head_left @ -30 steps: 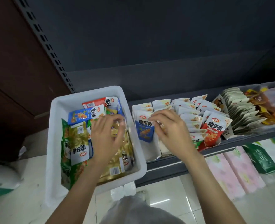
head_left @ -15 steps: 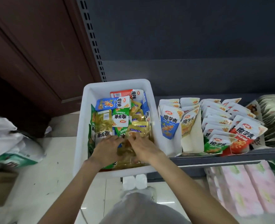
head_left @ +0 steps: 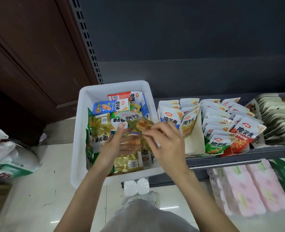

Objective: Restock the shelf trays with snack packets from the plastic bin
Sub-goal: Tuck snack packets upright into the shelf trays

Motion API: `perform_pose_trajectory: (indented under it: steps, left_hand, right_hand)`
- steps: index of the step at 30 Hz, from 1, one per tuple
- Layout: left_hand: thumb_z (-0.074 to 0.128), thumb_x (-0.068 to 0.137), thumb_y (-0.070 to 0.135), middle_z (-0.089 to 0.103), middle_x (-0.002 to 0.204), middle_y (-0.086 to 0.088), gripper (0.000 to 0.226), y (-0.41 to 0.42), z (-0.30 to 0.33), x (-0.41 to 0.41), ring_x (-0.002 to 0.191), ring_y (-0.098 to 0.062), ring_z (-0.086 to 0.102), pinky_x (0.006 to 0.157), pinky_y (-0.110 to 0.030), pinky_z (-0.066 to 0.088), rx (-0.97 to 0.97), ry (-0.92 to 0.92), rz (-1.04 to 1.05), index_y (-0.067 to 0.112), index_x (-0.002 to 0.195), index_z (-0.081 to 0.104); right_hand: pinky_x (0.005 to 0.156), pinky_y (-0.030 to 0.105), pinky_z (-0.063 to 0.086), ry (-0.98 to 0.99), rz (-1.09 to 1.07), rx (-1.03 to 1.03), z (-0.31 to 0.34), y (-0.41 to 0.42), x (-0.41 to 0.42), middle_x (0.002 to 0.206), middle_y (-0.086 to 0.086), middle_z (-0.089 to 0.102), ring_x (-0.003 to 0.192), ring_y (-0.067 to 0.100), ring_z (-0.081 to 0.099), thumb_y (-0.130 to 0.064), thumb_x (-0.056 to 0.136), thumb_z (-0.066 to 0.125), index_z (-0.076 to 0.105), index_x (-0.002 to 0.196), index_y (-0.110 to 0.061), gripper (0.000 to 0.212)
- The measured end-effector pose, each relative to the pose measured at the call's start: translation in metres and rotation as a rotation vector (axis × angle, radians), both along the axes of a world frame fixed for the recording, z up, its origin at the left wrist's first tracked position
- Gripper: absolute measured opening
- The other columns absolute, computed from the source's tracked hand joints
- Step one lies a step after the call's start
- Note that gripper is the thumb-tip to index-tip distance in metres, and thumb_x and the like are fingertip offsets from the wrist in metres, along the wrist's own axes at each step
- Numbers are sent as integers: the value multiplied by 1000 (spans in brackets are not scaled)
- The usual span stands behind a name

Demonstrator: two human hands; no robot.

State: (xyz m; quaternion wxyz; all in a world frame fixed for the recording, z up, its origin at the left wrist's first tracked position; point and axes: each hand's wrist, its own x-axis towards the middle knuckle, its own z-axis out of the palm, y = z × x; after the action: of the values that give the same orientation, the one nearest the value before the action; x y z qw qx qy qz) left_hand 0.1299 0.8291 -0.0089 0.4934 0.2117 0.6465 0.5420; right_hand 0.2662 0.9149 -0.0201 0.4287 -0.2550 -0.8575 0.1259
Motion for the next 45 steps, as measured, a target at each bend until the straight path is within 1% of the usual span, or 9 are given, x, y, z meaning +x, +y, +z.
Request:
perform_pose_trajectory:
  steps: [2, 5, 10, 14, 19, 23, 25, 41, 45]
  left_hand:
    - [51, 90, 34, 74, 80, 10, 7, 6, 4, 8, 77, -12, 71, 67, -24, 55, 115, -56, 74, 31, 92, 57]
    - [57, 90, 7, 74, 86, -2, 13, 13, 5, 10, 80, -13, 69, 67, -26, 56, 176, -19, 89, 14, 100, 61]
    - [61, 90, 11, 70, 103, -13, 29, 20, 4, 5, 96, -35, 64, 80, -50, 53, 197, 120, 62, 20, 117, 58]
    - [62, 88, 11, 72, 99, 7, 28, 34, 15, 16, 92, -14, 68, 72, -32, 58, 236, 278, -108, 25, 112, 59]
    - [61, 90, 11, 67, 97, 21, 28, 64, 13, 50, 85, -3, 68, 71, -21, 55, 311, 493, -431, 33, 107, 58]
    - [67, 85, 12, 71, 99, 6, 20, 101, -6, 73, 89, -5, 65, 78, -28, 53, 350, 659, -396, 15, 104, 64]
    - [67, 85, 14, 70, 95, 2, 15, 113, -14, 81, 87, -6, 64, 73, -18, 50, 351, 725, -345, 11, 99, 64]
    - [61, 89, 26, 71, 97, 6, 15, 131, -36, 78, 80, -9, 66, 66, -29, 56, 342, 1065, -257, 23, 102, 67]
    - [59, 90, 27, 69, 96, 7, 15, 128, -29, 78, 77, -8, 65, 64, -31, 56, 384, 1156, -258, 23, 102, 65]
  right_hand:
    - [66, 33, 45, -28, 60, 81, -8, -6, 4, 83, 2, 64, 79, 19, 52, -9, 78, 74, 74, 85, -12, 8]
    - [73, 35, 45, -97, 115, 83, -22, -10, 12, 92, 0, 67, 87, 20, 53, -15, 83, 71, 75, 92, -15, 10]
    - [90, 30, 46, 49, 145, -296, -7, 0, 40, 108, 1, 64, 104, 12, 56, -31, 89, 63, 73, 99, -11, 24]
    - [78, 29, 52, 157, -60, -454, 30, 25, 60, 108, -5, 62, 92, 7, 61, -22, 90, 62, 62, 119, -19, 29]
    - [64, 20, 52, 24, -123, -537, 68, 58, 84, 123, -14, 52, 64, 11, 61, -38, 85, 66, 14, 142, -50, 79]
    - [62, 40, 56, -48, -113, -419, 65, 84, 100, 96, -6, 62, 64, 11, 67, -24, 92, 62, 61, 112, -26, 20]
    - [62, 44, 54, -58, -123, -356, 58, 96, 107, 83, -1, 62, 66, 11, 67, -19, 93, 60, 63, 91, -19, 4]
    - [65, 26, 40, -616, -264, -285, 13, 123, 88, 97, 7, 60, 81, 27, 62, -11, 91, 57, 68, 94, -9, 11]
    - [66, 32, 50, -673, -430, -201, 6, 114, 75, 113, 11, 58, 81, 32, 66, -11, 92, 55, 67, 107, -7, 19]
